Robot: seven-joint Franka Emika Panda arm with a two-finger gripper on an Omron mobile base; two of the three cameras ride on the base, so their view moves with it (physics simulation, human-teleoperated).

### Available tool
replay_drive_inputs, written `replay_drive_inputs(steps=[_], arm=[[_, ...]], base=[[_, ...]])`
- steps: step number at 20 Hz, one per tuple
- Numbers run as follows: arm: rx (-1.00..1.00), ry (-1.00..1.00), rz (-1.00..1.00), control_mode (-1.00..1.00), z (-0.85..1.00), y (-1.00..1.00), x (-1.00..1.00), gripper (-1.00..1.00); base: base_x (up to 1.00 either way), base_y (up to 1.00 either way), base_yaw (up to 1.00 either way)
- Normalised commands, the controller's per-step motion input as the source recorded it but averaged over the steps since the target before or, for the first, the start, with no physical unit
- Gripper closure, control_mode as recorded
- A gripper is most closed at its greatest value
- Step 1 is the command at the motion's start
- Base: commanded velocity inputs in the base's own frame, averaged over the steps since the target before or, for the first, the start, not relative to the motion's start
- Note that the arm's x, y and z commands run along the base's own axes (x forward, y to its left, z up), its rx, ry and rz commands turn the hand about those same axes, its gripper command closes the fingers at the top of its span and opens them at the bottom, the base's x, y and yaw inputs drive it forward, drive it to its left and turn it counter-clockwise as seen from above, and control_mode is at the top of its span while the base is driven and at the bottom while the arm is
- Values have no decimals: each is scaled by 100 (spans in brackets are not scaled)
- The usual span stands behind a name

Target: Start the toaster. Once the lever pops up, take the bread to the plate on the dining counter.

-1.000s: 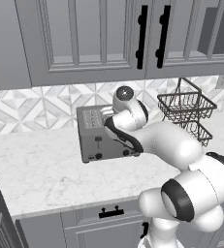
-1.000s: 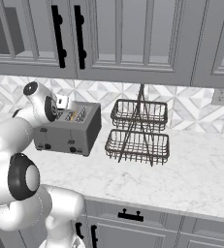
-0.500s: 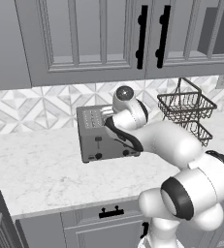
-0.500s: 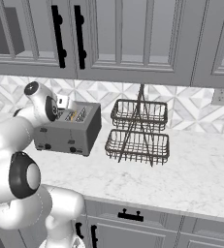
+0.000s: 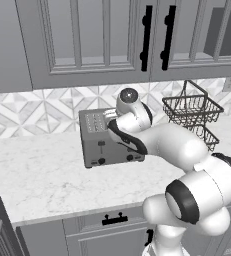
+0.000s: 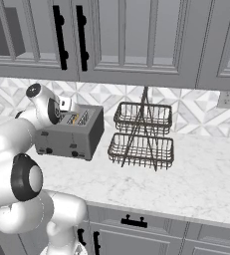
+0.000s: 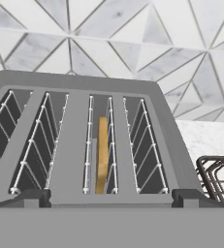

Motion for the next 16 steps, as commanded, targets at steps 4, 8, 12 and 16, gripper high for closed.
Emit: replay_drive_inputs(steps=[4,8,12,16], arm=[[0,0,0,-100,0,0,0,-100],[0,0,0,-100,0,0,0,-100],[0,0,0,-100,0,0,0,-100],[0,0,0,-100,0,0,0,-100]], base=[[0,0,0],[0,0,0],[0,0,0],[0,0,0]])
